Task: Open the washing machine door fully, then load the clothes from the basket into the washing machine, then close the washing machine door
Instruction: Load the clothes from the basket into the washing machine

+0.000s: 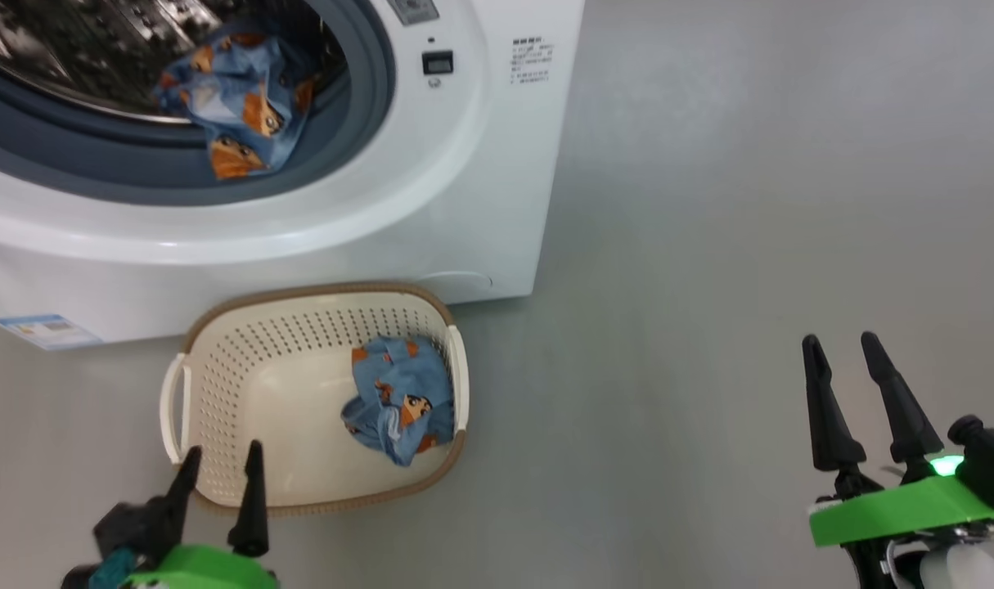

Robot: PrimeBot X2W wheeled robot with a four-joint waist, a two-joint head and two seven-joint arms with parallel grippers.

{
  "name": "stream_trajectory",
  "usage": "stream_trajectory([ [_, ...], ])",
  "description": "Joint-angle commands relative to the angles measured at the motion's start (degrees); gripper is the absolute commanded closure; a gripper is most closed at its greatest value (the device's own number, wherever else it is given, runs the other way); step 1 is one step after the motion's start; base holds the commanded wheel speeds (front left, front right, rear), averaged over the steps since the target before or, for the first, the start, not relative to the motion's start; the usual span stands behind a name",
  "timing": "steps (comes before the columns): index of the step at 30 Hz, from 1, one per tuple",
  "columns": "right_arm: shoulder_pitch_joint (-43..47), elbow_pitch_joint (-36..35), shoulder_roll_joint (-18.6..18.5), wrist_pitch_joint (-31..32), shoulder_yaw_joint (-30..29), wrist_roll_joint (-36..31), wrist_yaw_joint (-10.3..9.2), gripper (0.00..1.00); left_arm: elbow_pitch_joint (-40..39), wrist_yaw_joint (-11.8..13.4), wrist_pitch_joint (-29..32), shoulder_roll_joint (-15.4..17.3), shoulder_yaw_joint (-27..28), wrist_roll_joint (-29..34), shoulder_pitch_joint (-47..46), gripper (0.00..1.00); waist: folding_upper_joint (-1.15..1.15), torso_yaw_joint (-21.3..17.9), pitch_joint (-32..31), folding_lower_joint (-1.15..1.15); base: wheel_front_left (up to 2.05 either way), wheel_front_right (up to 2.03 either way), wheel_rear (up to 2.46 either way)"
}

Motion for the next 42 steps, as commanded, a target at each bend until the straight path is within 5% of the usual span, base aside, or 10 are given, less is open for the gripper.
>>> stream_trajectory([
  [1, -2.07, -1.70, -0.43, -0.29, 1.25, -0.90, 0.25, 0.00, 0.43, 0.03, -0.37, 0.54, 0.76, -0.52, -2.85, 0.00, 0.00, -1.13, 5.16, 0.00, 0.00, 0.00, 0.00],
  [23, -14.45, -4.15, 3.85, -0.29, 3.42, -0.51, 0.25, 0.00, 32.13, 0.03, 2.49, 6.98, -21.23, -11.30, -36.21, 0.00, 0.00, -8.24, 26.26, 0.00, 0.00, 0.00, 0.00],
  [42, -15.92, -5.10, 5.13, -0.29, 6.20, 1.15, 0.25, 0.00, 34.08, 0.03, 15.26, 16.25, -34.70, -26.55, -45.97, 0.00, 0.00, -15.19, 32.69, 0.00, 0.00, 0.00, 0.00],
])
